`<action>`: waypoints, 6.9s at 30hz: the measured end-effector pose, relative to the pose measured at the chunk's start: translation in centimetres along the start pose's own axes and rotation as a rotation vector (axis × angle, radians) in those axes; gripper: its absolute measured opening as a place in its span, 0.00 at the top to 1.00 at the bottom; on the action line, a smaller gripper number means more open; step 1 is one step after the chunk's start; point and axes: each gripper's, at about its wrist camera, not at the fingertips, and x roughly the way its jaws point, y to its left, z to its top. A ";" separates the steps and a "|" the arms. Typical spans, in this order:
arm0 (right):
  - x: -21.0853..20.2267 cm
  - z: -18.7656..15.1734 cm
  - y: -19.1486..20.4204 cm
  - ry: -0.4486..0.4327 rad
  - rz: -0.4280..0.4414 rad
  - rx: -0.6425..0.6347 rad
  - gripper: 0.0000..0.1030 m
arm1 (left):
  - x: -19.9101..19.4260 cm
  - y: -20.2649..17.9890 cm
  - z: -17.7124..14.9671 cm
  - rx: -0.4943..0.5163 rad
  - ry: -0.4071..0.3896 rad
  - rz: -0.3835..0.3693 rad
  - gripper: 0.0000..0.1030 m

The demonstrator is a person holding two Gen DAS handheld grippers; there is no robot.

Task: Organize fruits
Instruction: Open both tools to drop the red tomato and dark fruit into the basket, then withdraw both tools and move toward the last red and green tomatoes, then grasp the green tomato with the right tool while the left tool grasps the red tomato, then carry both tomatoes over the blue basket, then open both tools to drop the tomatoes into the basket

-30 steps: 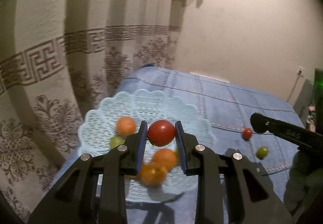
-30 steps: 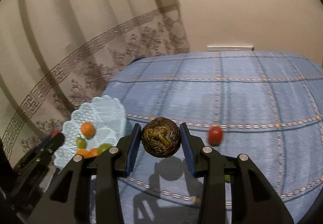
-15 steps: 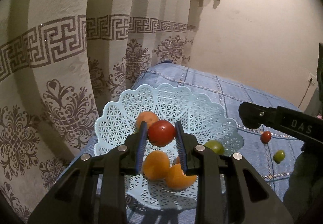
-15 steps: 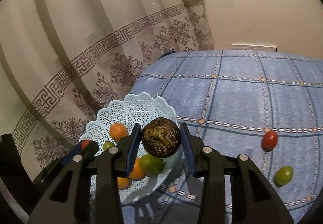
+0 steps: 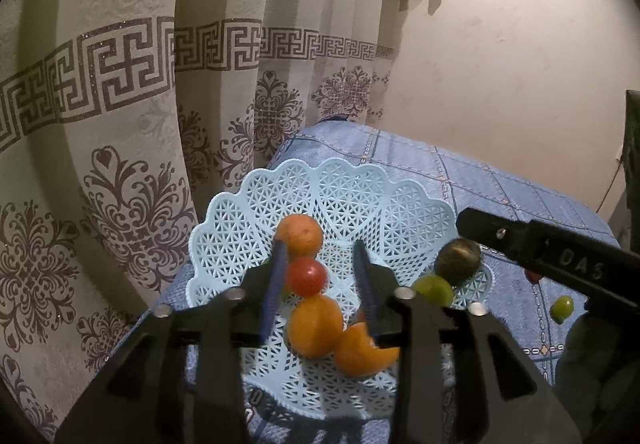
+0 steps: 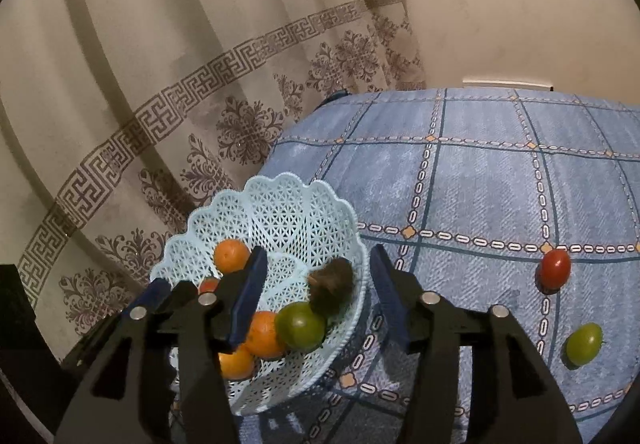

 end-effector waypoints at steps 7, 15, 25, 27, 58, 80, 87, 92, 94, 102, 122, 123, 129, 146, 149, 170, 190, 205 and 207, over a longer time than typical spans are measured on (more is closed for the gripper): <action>-0.9 0.0 -0.3 -0.030 -0.009 0.001 0.47 | -0.3 0.1 -0.1 -0.005 -0.023 0.021 0.31; -1.3 -0.2 -0.6 -0.037 -0.018 0.004 0.47 | -0.6 0.0 -0.1 0.009 -0.051 0.050 0.19; -1.9 -0.2 -1.5 -0.055 -0.041 0.017 0.47 | -0.5 -0.1 -0.2 0.008 -0.057 0.065 0.06; -2.1 -0.2 -1.7 -0.058 -0.049 0.021 0.46 | -0.4 -0.1 -0.2 0.009 -0.054 0.066 0.06; -7.6 -2.5 -13.3 -0.042 -0.320 0.105 0.33 | -2.7 -3.7 0.0 0.094 -0.078 0.014 0.03; -4.6 -4.9 -15.3 0.083 -0.330 0.040 0.66 | -2.8 -11.3 -0.9 0.241 -0.040 -0.104 0.03; -6.3 -5.1 -15.8 0.088 -0.345 -0.004 0.66 | -2.2 -14.9 -1.1 0.310 -0.021 -0.156 0.03; -8.4 -5.3 -17.3 0.065 -0.367 0.004 0.66 | -1.0 -17.8 -1.3 0.356 0.017 -0.204 0.03; -9.1 -5.4 -18.0 0.052 -0.375 0.016 0.66 | -0.3 -18.9 -1.5 0.363 0.040 -0.222 0.03; -10.4 -5.9 -19.7 0.028 -0.367 0.055 0.66 | 2.6 -22.9 -1.9 0.408 0.117 -0.296 0.13; -9.1 -6.5 -19.1 0.048 -0.344 0.052 0.66 | 10.4 -24.8 -3.3 0.336 0.319 -0.374 0.61; -9.1 -6.5 -19.1 0.048 -0.344 0.051 0.66 | 10.4 -24.8 -3.4 0.338 0.317 -0.370 0.66; -9.0 -6.5 -19.0 0.046 -0.349 0.057 0.66 | 9.7 -24.6 -3.3 0.332 0.317 -0.389 0.73; -10.2 -6.9 -18.8 0.019 -0.326 0.050 0.66 | 3.7 -22.1 -3.0 0.306 0.235 -0.374 0.73; -10.6 -6.9 -18.3 0.012 -0.319 0.042 0.66 | 2.3 -21.7 -3.0 0.295 0.217 -0.374 0.73; -10.8 -4.2 -9.8 -0.056 -0.233 -0.055 0.66 | -3.7 -10.2 0.7 0.146 0.047 -0.202 0.73; -4.4 -1.3 0.5 -0.033 -0.104 -0.144 0.66 | -1.7 -1.1 1.0 0.007 0.024 -0.056 0.73; 0.1 0.2 2.0 0.019 -0.027 -0.120 0.63 | -0.8 0.8 0.7 -0.071 0.020 -0.023 0.44; 0.0 0.2 1.6 0.012 -0.001 -0.094 0.47 | -0.6 1.0 0.6 -0.081 0.023 -0.016 0.44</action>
